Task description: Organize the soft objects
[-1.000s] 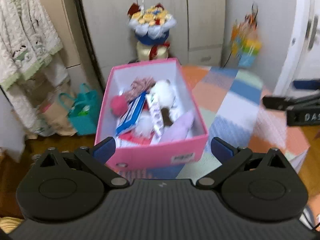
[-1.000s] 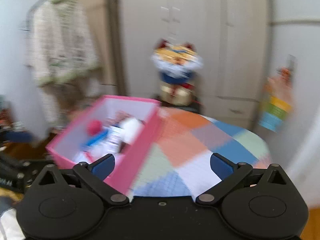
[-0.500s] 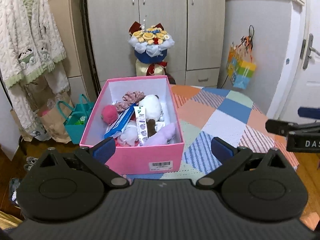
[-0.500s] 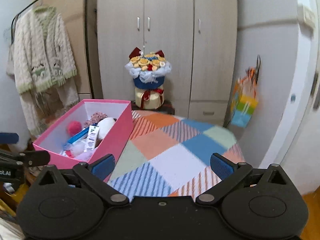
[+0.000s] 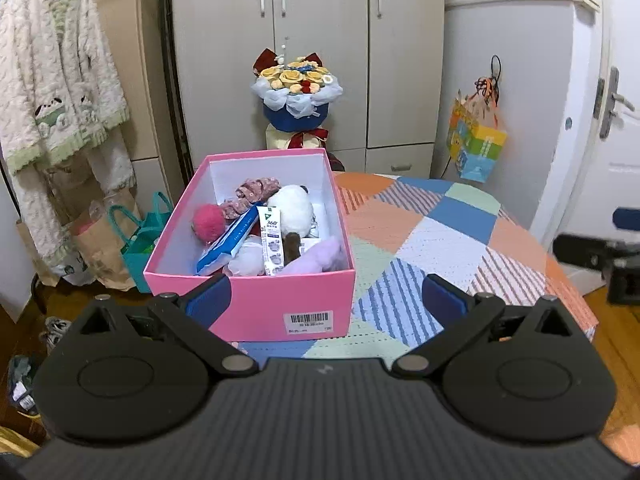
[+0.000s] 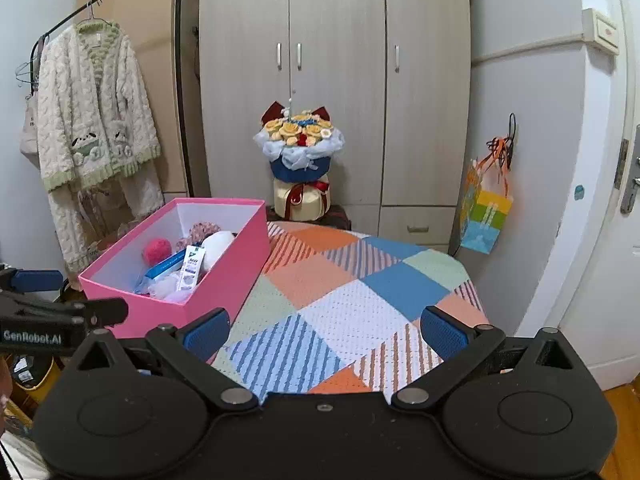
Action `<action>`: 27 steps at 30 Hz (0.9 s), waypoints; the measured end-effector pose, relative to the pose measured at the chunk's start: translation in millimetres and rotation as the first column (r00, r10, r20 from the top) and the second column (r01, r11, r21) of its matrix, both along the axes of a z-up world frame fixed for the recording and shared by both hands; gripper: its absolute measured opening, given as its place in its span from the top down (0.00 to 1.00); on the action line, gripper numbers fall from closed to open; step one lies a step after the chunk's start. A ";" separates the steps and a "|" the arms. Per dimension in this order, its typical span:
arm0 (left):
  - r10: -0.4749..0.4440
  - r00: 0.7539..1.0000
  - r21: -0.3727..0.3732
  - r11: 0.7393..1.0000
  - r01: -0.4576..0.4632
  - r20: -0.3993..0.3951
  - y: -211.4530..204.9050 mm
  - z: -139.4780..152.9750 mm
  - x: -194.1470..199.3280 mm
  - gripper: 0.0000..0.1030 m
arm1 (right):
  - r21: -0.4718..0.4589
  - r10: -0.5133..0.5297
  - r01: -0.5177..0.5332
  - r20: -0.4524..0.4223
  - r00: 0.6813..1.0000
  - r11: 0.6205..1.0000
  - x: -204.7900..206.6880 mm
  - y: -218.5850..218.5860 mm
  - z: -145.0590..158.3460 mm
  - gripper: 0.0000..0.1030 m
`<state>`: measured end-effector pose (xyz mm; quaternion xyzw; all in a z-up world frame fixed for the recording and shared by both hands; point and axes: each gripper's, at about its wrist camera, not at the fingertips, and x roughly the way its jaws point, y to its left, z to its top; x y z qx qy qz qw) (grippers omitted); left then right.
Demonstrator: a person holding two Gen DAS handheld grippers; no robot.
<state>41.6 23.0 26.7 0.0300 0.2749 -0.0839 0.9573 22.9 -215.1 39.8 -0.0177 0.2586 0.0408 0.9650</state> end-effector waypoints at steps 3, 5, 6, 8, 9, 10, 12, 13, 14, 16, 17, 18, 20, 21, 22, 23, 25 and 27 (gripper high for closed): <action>0.015 1.000 0.004 1.000 -0.015 0.023 -1.0 -1.8 -3.1 0.00 | 0.001 -0.023 0.023 0.017 1.000 1.000 -3.3 -4.1 -1.9 0.00; 0.026 0.999 0.004 1.000 -0.026 0.031 -1.0 -2.1 -4.4 0.00 | 0.009 -0.019 0.019 0.021 1.000 1.000 -5.5 -5.9 -2.3 0.00; 0.031 0.999 0.004 1.000 -0.031 0.036 -0.9 -1.9 -4.8 0.00 | 0.011 -0.019 0.019 0.024 1.000 1.000 -6.5 -6.7 -2.3 0.00; 0.036 0.999 -0.002 0.999 -0.036 0.040 -0.2 -0.9 -4.6 0.00 | 0.000 -0.027 0.027 0.032 0.999 1.000 -8.9 -6.7 -2.5 0.00; 0.040 0.998 -0.007 0.999 -0.040 0.042 0.4 -0.6 -4.3 0.00 | -0.009 -0.034 0.035 0.034 0.999 0.999 -10.3 -5.9 -2.3 0.00; 0.043 0.998 -0.011 0.999 -0.043 0.043 0.9 -0.4 -3.9 0.00 | -0.016 -0.044 0.044 0.032 0.999 0.999 -11.6 -5.1 -2.0 0.00; 0.047 0.998 -0.017 0.999 -0.047 0.046 1.6 -0.2 -3.4 0.00 | -0.022 -0.046 0.047 0.031 0.998 0.999 -15.0 -3.4 -0.9 0.00; 0.048 0.998 -0.018 0.999 -0.047 0.047 1.9 0.0 -3.3 0.00 | -0.025 -0.044 0.045 0.030 0.999 0.999 -16.2 -2.5 -0.2 0.00; 0.049 0.998 -0.019 0.999 -0.048 0.047 2.1 0.3 -3.4 0.00 | -0.030 -0.045 0.046 0.031 0.998 0.998 -17.6 -0.9 0.6 0.00; 0.054 0.997 -0.017 0.998 -0.053 0.051 1.9 0.7 -3.6 0.00 | -0.043 -0.051 0.053 0.039 0.998 0.998 -20.4 1.8 1.5 0.00; 0.059 0.997 -0.015 0.998 -0.058 0.052 2.0 0.7 -3.5 0.00 | -0.052 -0.052 0.054 0.045 0.998 0.997 -21.7 3.4 1.6 0.00; 0.063 0.997 -0.011 0.998 -0.063 0.052 1.6 0.7 -3.6 0.00 | -0.057 -0.053 0.056 0.048 0.997 0.997 -21.9 3.3 1.6 0.00; 0.063 0.997 -0.007 0.998 -0.062 0.055 1.2 0.4 -4.1 0.00 | -0.057 -0.056 0.059 0.047 0.997 0.997 -23.0 3.3 1.5 0.00; 0.062 0.996 -0.002 0.998 -0.062 0.057 0.5 0.3 -4.6 0.00 | -0.053 -0.058 0.060 0.045 0.997 0.997 -23.3 3.1 1.7 0.00; 0.061 0.996 0.003 0.998 -0.061 0.059 -0.8 0.2 -5.9 0.00 | -0.051 -0.060 0.062 0.043 0.997 0.997 -23.6 2.8 1.8 0.00; 0.059 0.996 0.008 0.998 -0.059 0.061 -1.6 0.3 -6.2 0.00 | -0.049 -0.065 0.067 0.041 0.997 0.997 -24.4 2.9 2.0 0.00; 0.055 0.997 0.013 0.998 -0.056 0.060 -2.5 0.5 -7.3 0.00 | -0.048 -0.075 0.077 0.039 0.996 0.996 -27.3 3.4 3.3 0.00; 0.054 0.997 0.012 0.998 -0.055 0.058 -2.5 0.7 -8.1 0.00 | -0.049 -0.077 0.079 0.043 0.996 0.996 -30.5 4.7 5.0 0.00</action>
